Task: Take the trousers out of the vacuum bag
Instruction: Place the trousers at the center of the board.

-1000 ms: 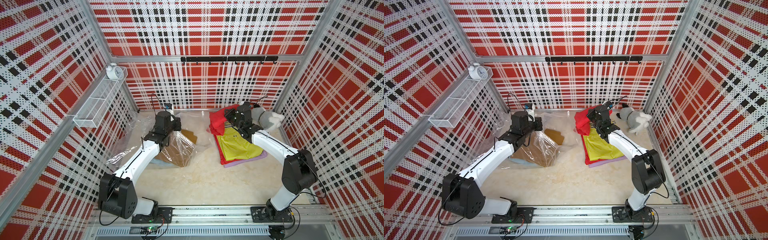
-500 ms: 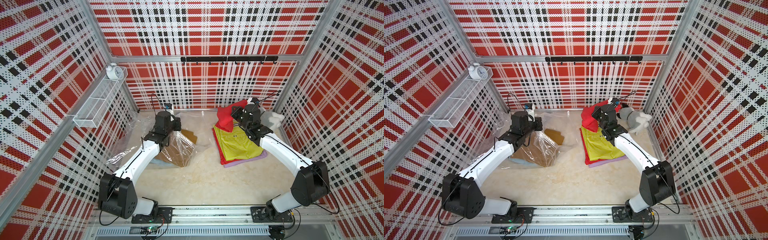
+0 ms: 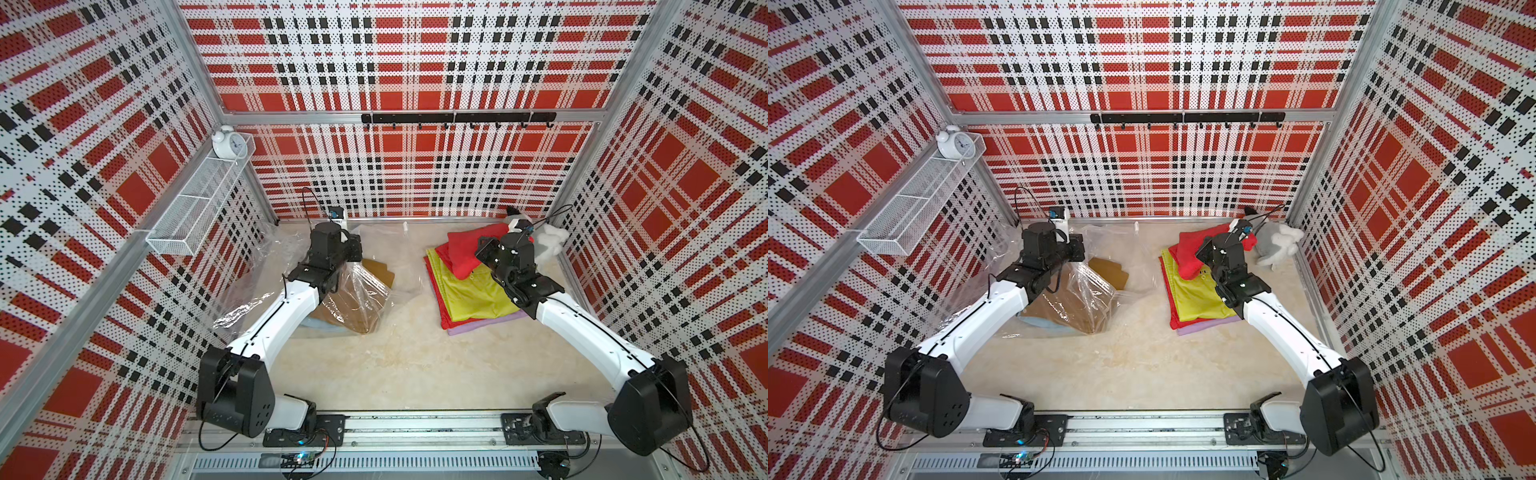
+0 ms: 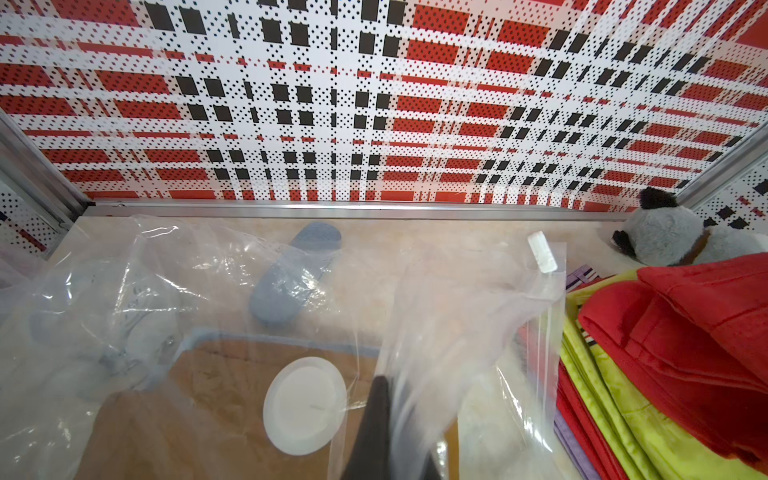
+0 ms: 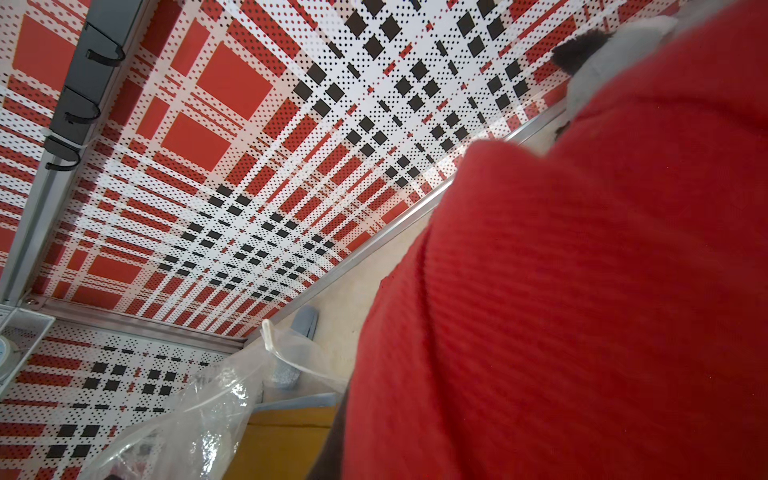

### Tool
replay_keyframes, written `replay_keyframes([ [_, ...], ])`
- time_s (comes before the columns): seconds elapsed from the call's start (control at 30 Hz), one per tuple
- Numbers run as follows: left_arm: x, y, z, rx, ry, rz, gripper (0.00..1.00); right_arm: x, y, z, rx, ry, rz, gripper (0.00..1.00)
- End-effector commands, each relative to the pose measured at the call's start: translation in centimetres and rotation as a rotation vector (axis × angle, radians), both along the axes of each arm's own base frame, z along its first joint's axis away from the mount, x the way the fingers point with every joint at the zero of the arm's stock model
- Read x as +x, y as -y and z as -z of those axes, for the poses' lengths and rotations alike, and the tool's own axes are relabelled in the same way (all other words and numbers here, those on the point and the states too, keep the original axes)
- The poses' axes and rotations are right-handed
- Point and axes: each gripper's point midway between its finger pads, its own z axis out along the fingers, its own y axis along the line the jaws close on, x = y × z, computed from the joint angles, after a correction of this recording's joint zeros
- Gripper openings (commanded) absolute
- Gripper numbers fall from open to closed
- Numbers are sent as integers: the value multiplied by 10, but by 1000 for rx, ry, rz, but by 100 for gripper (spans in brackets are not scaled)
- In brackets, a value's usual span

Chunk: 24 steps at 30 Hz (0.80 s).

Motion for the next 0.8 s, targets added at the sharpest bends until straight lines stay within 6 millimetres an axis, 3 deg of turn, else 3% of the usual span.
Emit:
replay_keyframes([
  [0.0, 4, -6, -15, -3, 53, -19, 0, -10, 18, -22, -5, 74, 61, 25],
  [0.23, 4, -4, -14, -3, 49, -15, 0, -31, 27, 16, -8, -24, 75, 39],
  [0.37, 4, -4, -14, -3, 49, -14, 0, -53, 40, 42, -30, -98, 100, 46],
  [0.53, 4, -1, -16, -10, 52, -3, 0, -84, 53, 67, -69, -188, 110, 64],
  [0.77, 3, 4, -18, -5, 53, 5, 0, -118, 68, 88, -146, -303, 101, 68],
])
